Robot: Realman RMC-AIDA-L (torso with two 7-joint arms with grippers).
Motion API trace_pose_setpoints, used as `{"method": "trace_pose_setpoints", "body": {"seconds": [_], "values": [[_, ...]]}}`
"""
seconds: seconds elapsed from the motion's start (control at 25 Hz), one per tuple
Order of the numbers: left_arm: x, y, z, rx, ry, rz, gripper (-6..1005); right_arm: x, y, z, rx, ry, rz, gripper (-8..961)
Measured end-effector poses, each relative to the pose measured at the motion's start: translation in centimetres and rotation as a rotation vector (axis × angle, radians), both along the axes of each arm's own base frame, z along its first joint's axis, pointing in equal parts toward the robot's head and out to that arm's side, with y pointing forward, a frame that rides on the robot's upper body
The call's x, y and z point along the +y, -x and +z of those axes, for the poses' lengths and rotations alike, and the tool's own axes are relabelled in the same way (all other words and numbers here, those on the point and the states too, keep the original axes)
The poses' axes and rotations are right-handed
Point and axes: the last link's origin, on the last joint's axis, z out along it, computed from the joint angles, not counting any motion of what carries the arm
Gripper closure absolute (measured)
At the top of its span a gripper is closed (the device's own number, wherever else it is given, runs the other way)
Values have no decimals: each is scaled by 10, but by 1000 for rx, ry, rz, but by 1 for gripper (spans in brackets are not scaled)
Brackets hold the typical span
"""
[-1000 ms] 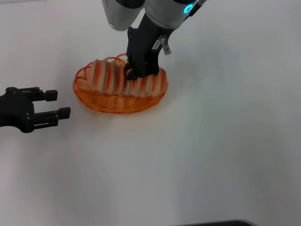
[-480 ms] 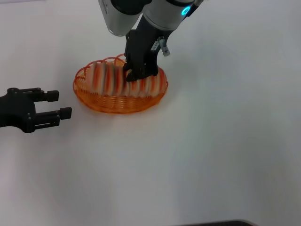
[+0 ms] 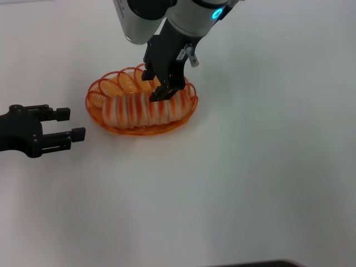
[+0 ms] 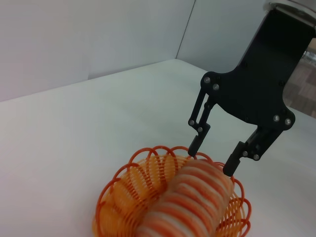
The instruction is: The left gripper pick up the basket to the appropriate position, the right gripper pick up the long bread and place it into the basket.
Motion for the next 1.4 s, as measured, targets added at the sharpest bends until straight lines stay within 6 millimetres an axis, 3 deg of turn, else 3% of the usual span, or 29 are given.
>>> {"method": "trace_pose_setpoints", "body": {"seconds": [0.24, 0.52, 0.6, 0.64, 0.68, 0.76, 0.96, 1.0, 1.16, 1.4], "values": [[-1, 1, 0, -2, -1, 6, 358, 1, 4, 5, 83, -9, -24, 478], [-1, 6, 5, -6, -35, 18, 357, 4, -5, 37, 420, -118, -122, 452], [-1, 8, 8, -6, -54, 21, 357, 2, -19, 47, 545, -136, -183, 445], [-1, 8, 8, -6, -54, 21, 357, -1, -37, 56, 664, -161, -238, 441], [-1, 9, 10, -9, -68, 25, 357, -1, -37, 56, 664, -161, -238, 437], [-1, 12, 14, -16, -94, 32, 357, -6, -59, 64, 768, -193, -276, 430], [0, 13, 18, -24, -124, 34, 358, -36, -115, 75, 967, -264, -365, 411], [0, 13, 18, -24, -124, 34, 358, -36, -115, 75, 967, -264, -365, 407], [0, 13, 19, -56, -159, 22, 358, -71, -164, 69, 1066, -311, -446, 392], [-13, 22, 15, -117, -216, 1, 356, -99, -200, 58, 1102, -361, -488, 380]]}}
